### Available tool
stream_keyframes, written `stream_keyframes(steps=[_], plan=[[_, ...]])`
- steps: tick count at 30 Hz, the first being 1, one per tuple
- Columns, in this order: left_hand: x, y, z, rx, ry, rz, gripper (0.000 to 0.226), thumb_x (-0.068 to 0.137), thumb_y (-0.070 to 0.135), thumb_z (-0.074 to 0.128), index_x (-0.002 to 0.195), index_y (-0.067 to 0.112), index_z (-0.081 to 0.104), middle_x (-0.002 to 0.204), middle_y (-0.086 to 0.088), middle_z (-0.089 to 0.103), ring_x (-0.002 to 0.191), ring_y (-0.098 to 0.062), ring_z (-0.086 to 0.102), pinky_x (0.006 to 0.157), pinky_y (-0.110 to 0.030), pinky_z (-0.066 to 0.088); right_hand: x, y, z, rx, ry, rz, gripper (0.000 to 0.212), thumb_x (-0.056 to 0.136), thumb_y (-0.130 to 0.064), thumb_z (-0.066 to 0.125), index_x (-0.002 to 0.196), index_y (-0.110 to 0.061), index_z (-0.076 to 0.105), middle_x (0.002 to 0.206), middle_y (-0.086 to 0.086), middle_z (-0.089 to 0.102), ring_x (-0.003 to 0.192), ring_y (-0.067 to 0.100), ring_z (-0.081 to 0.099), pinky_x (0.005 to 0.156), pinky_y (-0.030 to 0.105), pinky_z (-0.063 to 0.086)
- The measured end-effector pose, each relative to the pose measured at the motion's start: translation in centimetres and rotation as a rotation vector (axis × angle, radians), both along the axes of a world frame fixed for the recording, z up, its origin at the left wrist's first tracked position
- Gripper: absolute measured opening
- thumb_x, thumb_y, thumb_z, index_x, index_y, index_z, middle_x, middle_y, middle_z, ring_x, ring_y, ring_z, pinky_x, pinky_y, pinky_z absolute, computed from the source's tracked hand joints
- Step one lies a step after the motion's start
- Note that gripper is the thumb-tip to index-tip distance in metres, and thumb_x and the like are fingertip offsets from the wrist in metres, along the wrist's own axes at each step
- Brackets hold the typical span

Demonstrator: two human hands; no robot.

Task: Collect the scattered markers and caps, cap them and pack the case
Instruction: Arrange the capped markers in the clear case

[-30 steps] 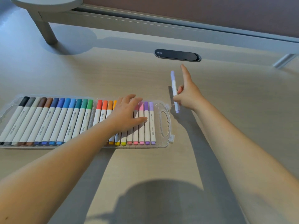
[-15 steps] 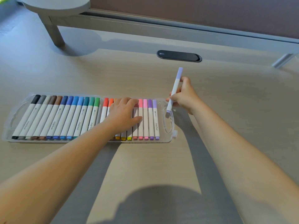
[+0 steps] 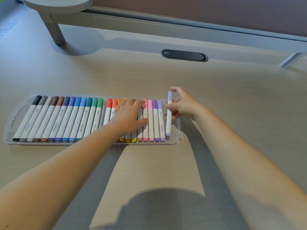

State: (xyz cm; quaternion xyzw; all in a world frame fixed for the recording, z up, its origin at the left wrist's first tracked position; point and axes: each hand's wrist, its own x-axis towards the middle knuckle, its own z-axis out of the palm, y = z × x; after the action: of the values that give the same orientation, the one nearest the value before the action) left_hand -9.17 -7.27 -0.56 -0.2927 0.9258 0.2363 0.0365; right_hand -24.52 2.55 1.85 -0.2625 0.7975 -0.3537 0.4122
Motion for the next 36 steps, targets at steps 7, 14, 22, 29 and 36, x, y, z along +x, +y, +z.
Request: stream_keyframes(steps=[7,14,22,29,36], plan=[[-0.2,-0.2,-0.3,-0.021,0.001,-0.009,0.061,0.088,0.037,0.053,0.141,0.023,0.027,0.147,-0.003,0.029,0.138,-0.023,0.020,0.113,-0.041,0.017,0.4,-0.6,-0.7,0.067,0.212,0.095,0.061,0.080,-0.001,0.066,0.134,-0.015,0.040,0.095,0.006,0.055,0.089,0.023,0.062,0.073,0.031,0.056],[-1.1,0.0,-0.7,-0.072,-0.013,-0.072,0.062,0.087,0.047,0.050,0.142,0.029,0.026,0.149,-0.002,0.024,0.140,-0.024,0.013,0.114,-0.042,0.011,-0.5,0.1,-1.6,-0.008,0.509,-0.003,0.043,0.087,-0.011,0.061,0.128,-0.008,0.050,0.103,0.005,0.053,0.088,0.013,0.046,0.083,0.023,0.041],[-3.3,1.2,-1.6,-0.099,-0.179,-0.164,0.077,0.076,0.071,0.041,0.142,0.047,0.011,0.156,-0.006,-0.008,0.142,-0.034,-0.015,0.113,-0.051,-0.008,-2.1,1.4,-3.2,0.070,0.311,-0.174,0.023,0.086,-0.004,0.056,0.065,-0.014,0.055,0.067,0.006,0.058,0.062,0.019,0.057,0.075,0.035,0.055],[-4.1,1.3,-2.1,-0.148,-0.217,-0.146,0.081,0.073,0.074,0.041,0.141,0.049,0.006,0.156,-0.005,-0.010,0.141,-0.036,-0.016,0.114,-0.056,-0.006,-2.7,1.4,-3.4,0.010,0.101,-0.231,0.027,0.089,-0.002,0.055,0.064,-0.013,0.051,0.059,0.006,0.053,0.043,0.010,0.052,0.045,0.013,0.048],[-4.0,0.7,-1.5,0.005,-0.061,-0.080,0.080,0.079,0.055,0.056,0.145,0.035,0.014,0.156,-0.003,0.007,0.144,-0.028,-0.001,0.115,-0.049,0.000,-2.4,1.0,-3.2,0.021,0.053,-0.205,0.024,0.090,-0.004,0.054,0.067,-0.011,0.050,0.065,0.006,0.054,0.053,0.014,0.052,0.042,0.015,0.047]])
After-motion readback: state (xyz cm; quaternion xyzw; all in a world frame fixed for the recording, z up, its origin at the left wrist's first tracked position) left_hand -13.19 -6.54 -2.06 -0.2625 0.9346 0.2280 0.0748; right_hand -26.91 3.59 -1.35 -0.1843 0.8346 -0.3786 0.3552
